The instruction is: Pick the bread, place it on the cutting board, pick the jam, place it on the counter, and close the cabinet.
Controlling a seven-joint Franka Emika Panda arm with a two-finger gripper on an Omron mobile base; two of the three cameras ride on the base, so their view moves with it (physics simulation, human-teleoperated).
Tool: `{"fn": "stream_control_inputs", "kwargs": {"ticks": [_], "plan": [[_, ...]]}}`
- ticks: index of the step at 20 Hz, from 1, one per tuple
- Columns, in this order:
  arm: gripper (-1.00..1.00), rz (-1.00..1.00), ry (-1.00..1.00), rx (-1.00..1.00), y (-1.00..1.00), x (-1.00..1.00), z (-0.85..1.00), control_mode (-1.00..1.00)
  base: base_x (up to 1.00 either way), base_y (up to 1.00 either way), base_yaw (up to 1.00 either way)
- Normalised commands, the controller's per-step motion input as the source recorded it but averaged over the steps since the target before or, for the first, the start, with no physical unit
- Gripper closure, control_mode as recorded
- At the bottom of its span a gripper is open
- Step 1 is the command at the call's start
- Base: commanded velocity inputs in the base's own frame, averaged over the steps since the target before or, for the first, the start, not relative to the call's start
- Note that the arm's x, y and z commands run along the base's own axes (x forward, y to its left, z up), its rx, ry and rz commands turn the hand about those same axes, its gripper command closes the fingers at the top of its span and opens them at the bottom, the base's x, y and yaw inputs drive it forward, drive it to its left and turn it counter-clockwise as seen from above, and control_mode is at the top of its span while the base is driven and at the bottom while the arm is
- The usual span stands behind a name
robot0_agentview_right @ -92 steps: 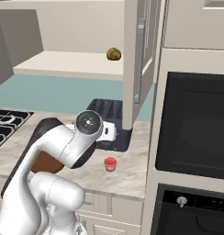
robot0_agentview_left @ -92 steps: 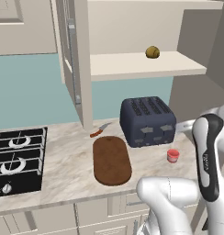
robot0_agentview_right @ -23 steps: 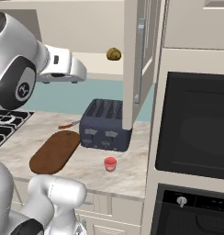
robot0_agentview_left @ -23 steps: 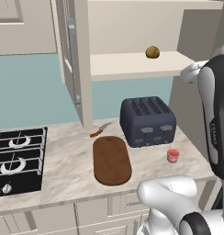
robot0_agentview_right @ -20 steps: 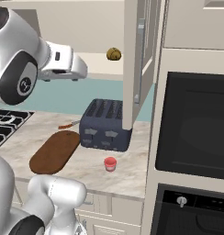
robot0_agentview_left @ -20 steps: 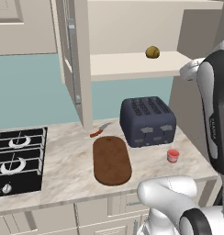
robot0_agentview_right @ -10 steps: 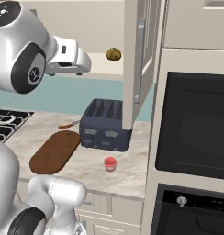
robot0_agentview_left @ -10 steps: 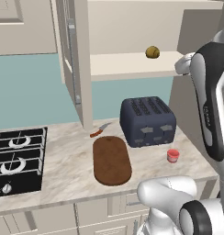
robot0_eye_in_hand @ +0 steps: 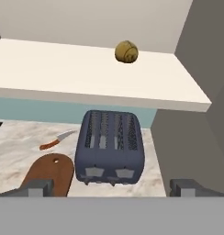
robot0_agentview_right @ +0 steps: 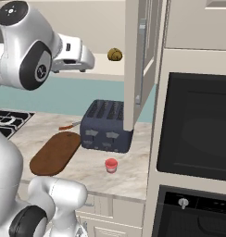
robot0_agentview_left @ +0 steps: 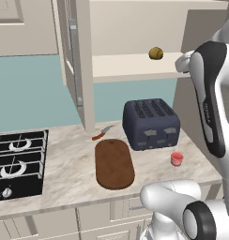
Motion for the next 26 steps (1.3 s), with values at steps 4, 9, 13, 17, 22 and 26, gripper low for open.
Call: {"fn": "stream_control_inputs", "kwargs": {"ticks": [4, 9, 13, 17, 22, 26], "plan": [[-1.00, 0.00, -0.08, 0.00, 0.00, 0.21, 0.00, -1.00, 0.00, 0.00, 0.00], [-1.00, 0.00, -0.06, 0.00, 0.00, 0.26, 0.00, -1.00, 0.00, 0.00, 0.00], [-1.00, 0.00, -0.04, 0.00, 0.00, 0.30, 0.00, -1.00, 0.00, 0.00, 0.00], [-1.00, 0.00, -0.01, 0.00, -0.04, 0.26, 0.00, -1.00, 0.00, 0.00, 0.00], [-1.00, 0.00, -0.01, 0.00, -0.08, 0.30, -0.01, -1.00, 0.00, 0.00, 0.00], [-1.00, 0.00, -0.02, 0.00, -0.04, 0.32, -0.03, -1.00, 0.00, 0.00, 0.00]]}}
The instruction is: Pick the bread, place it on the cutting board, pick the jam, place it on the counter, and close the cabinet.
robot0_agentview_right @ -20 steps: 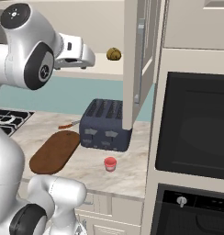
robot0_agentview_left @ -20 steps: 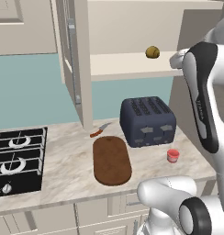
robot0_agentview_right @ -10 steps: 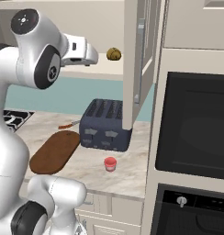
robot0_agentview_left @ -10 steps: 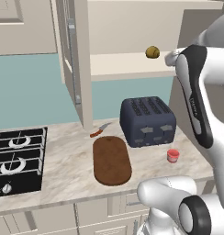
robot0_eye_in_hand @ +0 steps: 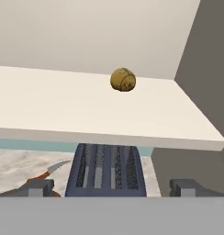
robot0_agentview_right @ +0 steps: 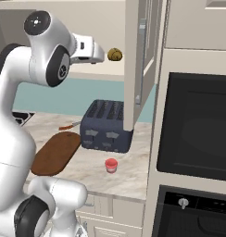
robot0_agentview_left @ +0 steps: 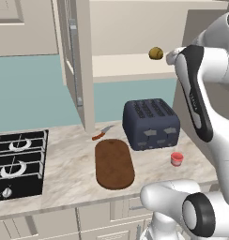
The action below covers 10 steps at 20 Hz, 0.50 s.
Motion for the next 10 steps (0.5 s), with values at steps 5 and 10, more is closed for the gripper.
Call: {"fn": "stream_control_inputs", "kwargs": {"ticks": [5, 10], "plan": [[-1.00, 0.00, -0.03, 0.00, 0.00, 0.32, -0.08, -1.00, 0.00, 0.00, 0.00], [-1.00, 0.00, -0.04, 0.00, 0.00, 0.33, -0.14, -1.00, 0.00, 0.00, 0.00]]}}
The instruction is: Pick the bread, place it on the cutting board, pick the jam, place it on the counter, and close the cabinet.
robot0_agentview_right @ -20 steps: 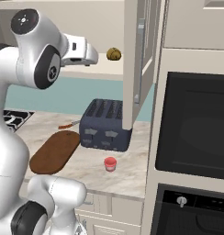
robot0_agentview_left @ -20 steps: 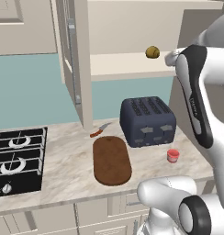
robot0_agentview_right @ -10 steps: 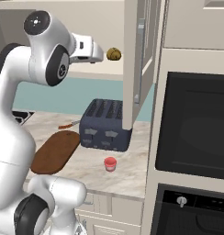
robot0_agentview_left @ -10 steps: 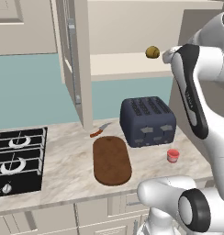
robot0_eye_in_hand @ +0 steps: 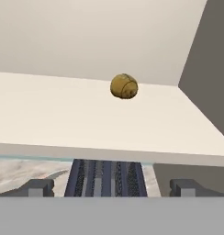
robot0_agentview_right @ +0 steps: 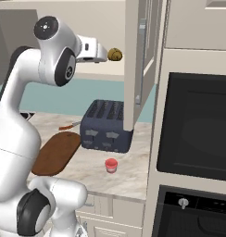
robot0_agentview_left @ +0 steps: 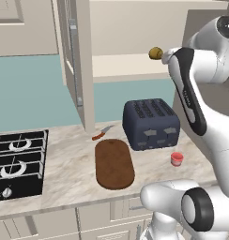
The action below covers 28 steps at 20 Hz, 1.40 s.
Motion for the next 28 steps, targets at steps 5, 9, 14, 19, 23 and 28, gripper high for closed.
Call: {"fn": "stream_control_inputs", "kwargs": {"ticks": [5, 9, 14, 19, 23, 28], "plan": [[-1.00, 0.00, -0.03, 0.00, 0.00, 0.33, -0.10, -1.00, 0.00, 0.00, 0.00], [-1.00, 0.00, -0.03, 0.00, 0.00, 0.36, -0.05, -1.00, 0.00, 0.00, 0.00], [-1.00, 0.00, 0.00, 0.02, -0.08, 0.21, 0.00, -1.00, 0.00, 0.00, 0.00], [-1.00, 0.00, 0.00, 0.02, -0.04, 0.23, 0.00, -1.00, 0.00, 0.00, 0.00], [-1.00, 0.00, 0.00, 0.01, 0.00, 0.24, 0.00, -1.00, 0.00, 0.00, 0.00], [-1.00, 0.00, 0.00, 0.01, -0.02, 0.26, 0.00, -1.00, 0.00, 0.00, 0.00]]}}
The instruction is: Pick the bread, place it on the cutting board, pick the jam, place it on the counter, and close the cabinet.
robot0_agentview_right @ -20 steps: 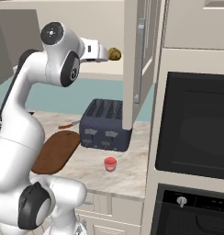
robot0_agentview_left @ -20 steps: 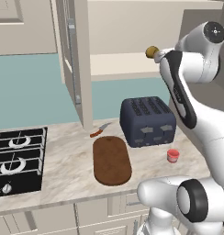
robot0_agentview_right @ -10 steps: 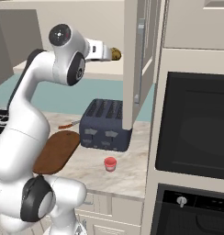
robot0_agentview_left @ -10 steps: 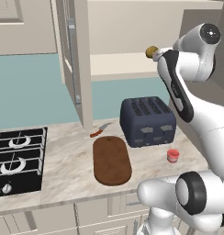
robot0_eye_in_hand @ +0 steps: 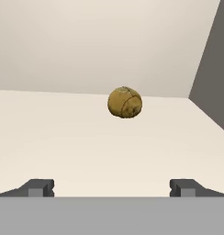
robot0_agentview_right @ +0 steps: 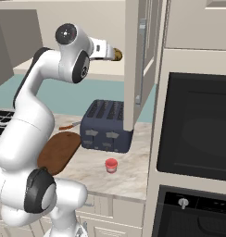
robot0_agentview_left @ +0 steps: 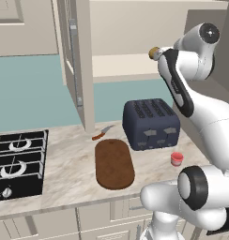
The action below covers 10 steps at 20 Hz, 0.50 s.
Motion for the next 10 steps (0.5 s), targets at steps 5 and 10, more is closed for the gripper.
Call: {"fn": "stream_control_inputs", "kwargs": {"ticks": [5, 10], "plan": [[-1.00, 0.00, 0.00, 0.01, -0.06, 0.27, 0.00, -1.00, 0.00, 0.00, 0.00], [-1.00, 0.00, 0.00, 0.01, -0.04, 0.30, 0.00, -1.00, 0.00, 0.00, 0.00]]}}
